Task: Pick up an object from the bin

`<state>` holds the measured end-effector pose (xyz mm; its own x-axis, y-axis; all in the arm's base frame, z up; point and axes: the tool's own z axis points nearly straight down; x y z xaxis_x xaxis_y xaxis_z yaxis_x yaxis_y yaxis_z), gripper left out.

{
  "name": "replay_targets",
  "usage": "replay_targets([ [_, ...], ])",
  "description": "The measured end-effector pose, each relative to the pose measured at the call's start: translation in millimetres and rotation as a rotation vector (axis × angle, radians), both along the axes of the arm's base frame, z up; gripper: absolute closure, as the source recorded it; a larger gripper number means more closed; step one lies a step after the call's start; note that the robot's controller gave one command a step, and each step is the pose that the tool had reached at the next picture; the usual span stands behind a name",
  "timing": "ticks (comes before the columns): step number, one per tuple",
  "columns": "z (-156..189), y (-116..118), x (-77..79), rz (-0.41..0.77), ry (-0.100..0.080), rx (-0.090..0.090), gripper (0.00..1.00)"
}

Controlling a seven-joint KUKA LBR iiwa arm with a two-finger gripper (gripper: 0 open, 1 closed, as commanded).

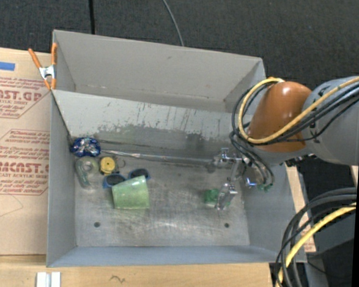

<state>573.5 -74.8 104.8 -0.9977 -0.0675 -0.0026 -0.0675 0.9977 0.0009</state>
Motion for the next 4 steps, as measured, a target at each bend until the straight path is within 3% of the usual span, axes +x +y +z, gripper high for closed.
replay_targets([
  [1,-33,-1,-12.4,-0.264,-0.002,0.0,0.0],
  [2,-34,-25,-13.8,-0.322,-0.002,0.001,0.0],
  [3,-31,-25,-13.7,-0.32,0.004,0.001,1.0],
  [4,62,-24,-11.3,-0.319,-0.007,0.0,1.0],
])
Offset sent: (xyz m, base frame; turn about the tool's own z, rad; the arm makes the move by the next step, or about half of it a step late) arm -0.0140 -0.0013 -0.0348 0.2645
